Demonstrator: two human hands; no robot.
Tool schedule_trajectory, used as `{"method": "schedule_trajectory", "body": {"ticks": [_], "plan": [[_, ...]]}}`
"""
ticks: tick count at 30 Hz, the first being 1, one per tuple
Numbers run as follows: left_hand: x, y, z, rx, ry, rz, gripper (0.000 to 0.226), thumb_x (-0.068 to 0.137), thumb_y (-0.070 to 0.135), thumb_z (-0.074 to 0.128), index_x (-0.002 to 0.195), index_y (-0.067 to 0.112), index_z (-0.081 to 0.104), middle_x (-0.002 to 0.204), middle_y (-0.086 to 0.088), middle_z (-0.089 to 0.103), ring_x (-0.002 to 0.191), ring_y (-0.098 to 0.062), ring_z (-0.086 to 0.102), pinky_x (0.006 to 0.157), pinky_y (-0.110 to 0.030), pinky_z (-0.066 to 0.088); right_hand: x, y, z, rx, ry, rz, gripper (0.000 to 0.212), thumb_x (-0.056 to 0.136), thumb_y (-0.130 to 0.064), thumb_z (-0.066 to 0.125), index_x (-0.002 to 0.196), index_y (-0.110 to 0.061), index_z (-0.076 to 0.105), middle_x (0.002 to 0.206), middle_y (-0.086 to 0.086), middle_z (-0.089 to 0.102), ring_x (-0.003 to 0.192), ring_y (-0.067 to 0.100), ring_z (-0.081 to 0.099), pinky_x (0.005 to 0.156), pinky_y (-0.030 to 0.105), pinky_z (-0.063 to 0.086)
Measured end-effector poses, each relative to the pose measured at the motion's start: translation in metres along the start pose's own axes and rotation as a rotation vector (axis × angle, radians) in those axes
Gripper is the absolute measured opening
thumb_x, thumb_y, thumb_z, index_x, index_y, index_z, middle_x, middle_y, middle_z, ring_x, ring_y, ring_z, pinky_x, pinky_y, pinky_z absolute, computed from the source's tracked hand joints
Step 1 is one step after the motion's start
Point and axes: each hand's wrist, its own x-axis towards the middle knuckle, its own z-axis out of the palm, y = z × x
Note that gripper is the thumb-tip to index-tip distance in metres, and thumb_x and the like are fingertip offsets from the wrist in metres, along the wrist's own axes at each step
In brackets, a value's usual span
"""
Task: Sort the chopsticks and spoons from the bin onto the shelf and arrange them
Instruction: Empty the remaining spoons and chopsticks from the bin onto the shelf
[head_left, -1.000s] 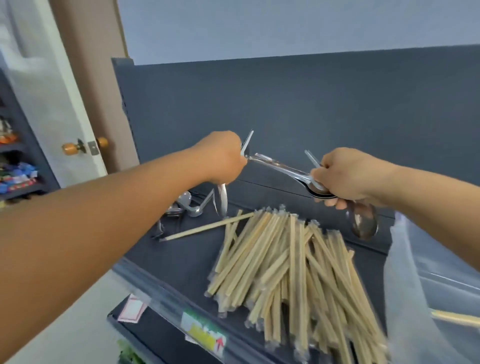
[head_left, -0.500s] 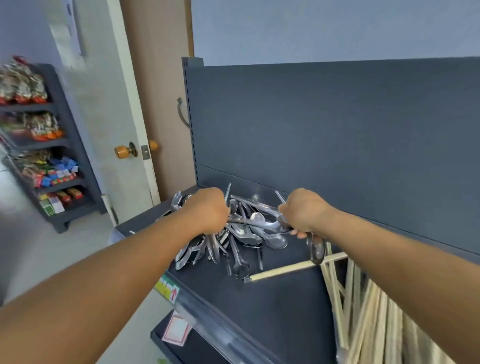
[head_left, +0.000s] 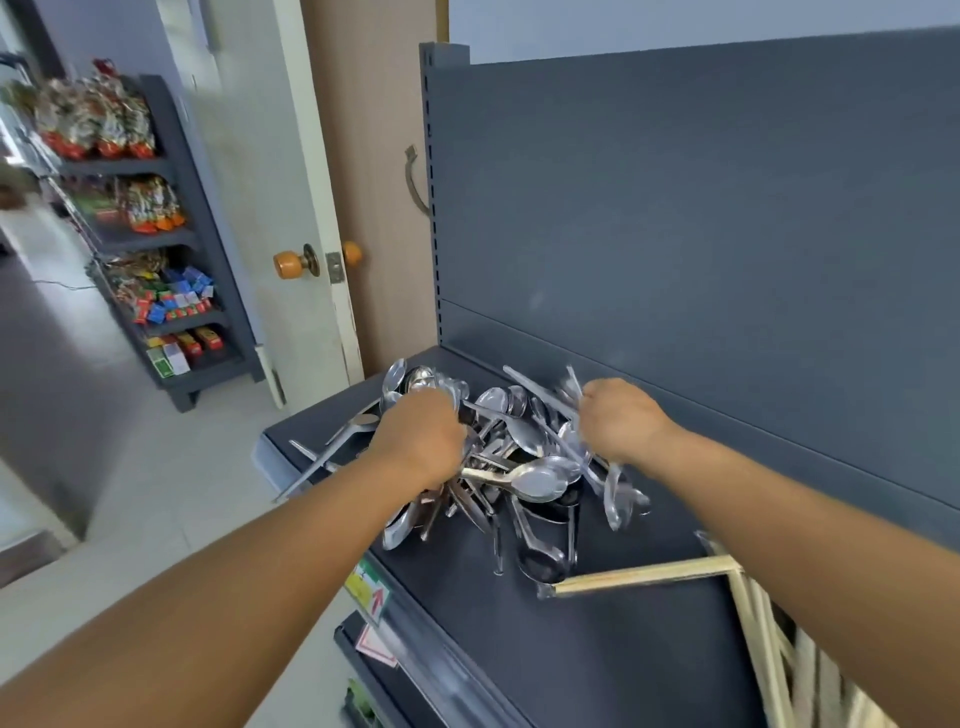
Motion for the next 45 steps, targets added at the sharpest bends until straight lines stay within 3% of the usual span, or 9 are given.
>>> {"method": "schedule_trajectory", "body": {"ticks": [3,6,12,15,22,28,35,39,45], "plan": [[0.002,-0.007,0.009,-0.002,-0.002,-0.020,0.027,0.094,0.017,0.052,0.070,0.008,0.046,0.068,-0.004,0.047,0.070,-0.020,0.050,0.054,-0.026,0.036,-0.007,0.004,0.002,-0.028,-0.024,-0.034,0.025,0.093,-0.003,0.039,0.072,-0.016,0.041,0.101,0.004,0.049,0.083,0.023,0.044,0.054,0.022,0.034],[-0.002,-0.012,0.016,-0.058,-0.049,-0.025,0.018,0.093,0.019,0.054,0.083,0.004,0.054,0.070,-0.005,0.050,0.067,-0.021,0.051,0.048,-0.027,0.033,-0.015,0.010,0.003,0.051,0.002,-0.028,0.024,0.095,-0.013,0.037,0.112,-0.010,0.054,0.116,0.011,0.059,0.092,0.026,0.052,0.064,0.026,0.038],[-0.026,-0.007,0.019,0.090,-0.128,0.095,0.024,0.094,0.026,0.051,0.108,0.007,0.051,0.104,-0.011,0.059,0.094,-0.029,0.058,0.070,-0.031,0.044,-0.050,0.018,0.006,0.057,-0.068,-0.053,0.040,0.098,-0.026,0.039,0.137,-0.019,0.042,0.123,0.004,0.057,0.108,0.023,0.057,0.085,0.029,0.043],[-0.043,0.005,0.016,0.201,-0.125,0.226,0.019,0.094,0.025,0.049,0.106,0.011,0.051,0.110,-0.010,0.060,0.097,-0.028,0.057,0.072,-0.033,0.044,-0.076,0.021,0.003,0.020,-0.064,-0.073,0.038,0.097,-0.030,0.039,0.134,-0.020,0.044,0.120,0.002,0.054,0.100,0.020,0.051,0.075,0.025,0.038],[-0.097,0.066,0.009,0.252,-0.058,0.545,0.029,0.097,0.034,0.043,0.114,0.013,0.053,0.119,-0.008,0.056,0.109,-0.028,0.053,0.078,-0.034,0.041,-0.149,0.047,-0.022,0.014,0.046,-0.023,0.043,0.098,-0.035,0.040,0.138,-0.019,0.040,0.138,0.002,0.049,0.125,0.021,0.046,0.101,0.031,0.038],[-0.142,0.125,0.017,0.248,-0.069,0.772,0.036,0.097,0.041,0.043,0.121,0.017,0.052,0.121,-0.004,0.055,0.114,-0.025,0.051,0.083,-0.034,0.041,-0.213,0.093,-0.047,-0.009,0.144,0.062,0.043,0.098,-0.035,0.039,0.138,-0.019,0.041,0.139,-0.001,0.047,0.126,0.018,0.044,0.096,0.026,0.035],[-0.200,0.197,0.026,0.208,-0.069,0.995,0.038,0.097,0.043,0.043,0.125,0.019,0.050,0.121,-0.003,0.054,0.113,-0.023,0.052,0.087,-0.036,0.044,-0.295,0.158,-0.078,-0.028,0.234,0.225,0.014,0.096,-0.033,0.040,0.090,-0.027,0.052,0.089,-0.008,0.057,0.089,0.020,0.054,0.071,0.028,0.045],[-0.242,0.243,0.035,0.204,-0.087,1.074,0.037,0.096,0.043,0.043,0.123,0.019,0.051,0.124,-0.003,0.056,0.113,-0.025,0.053,0.088,-0.037,0.045,-0.346,0.196,-0.100,-0.055,0.253,0.301,0.033,0.097,-0.032,0.040,0.125,-0.018,0.051,0.127,0.002,0.056,0.114,0.023,0.053,0.096,0.035,0.043],[-0.310,0.319,0.052,0.153,-0.170,1.090,0.039,0.094,0.044,0.046,0.122,0.018,0.054,0.119,-0.001,0.061,0.108,-0.024,0.057,0.090,-0.040,0.048,-0.410,0.270,-0.126,-0.087,0.250,0.333,0.042,0.098,-0.036,0.040,0.139,-0.025,0.041,0.143,-0.004,0.045,0.126,0.019,0.046,0.102,0.029,0.034]]}}
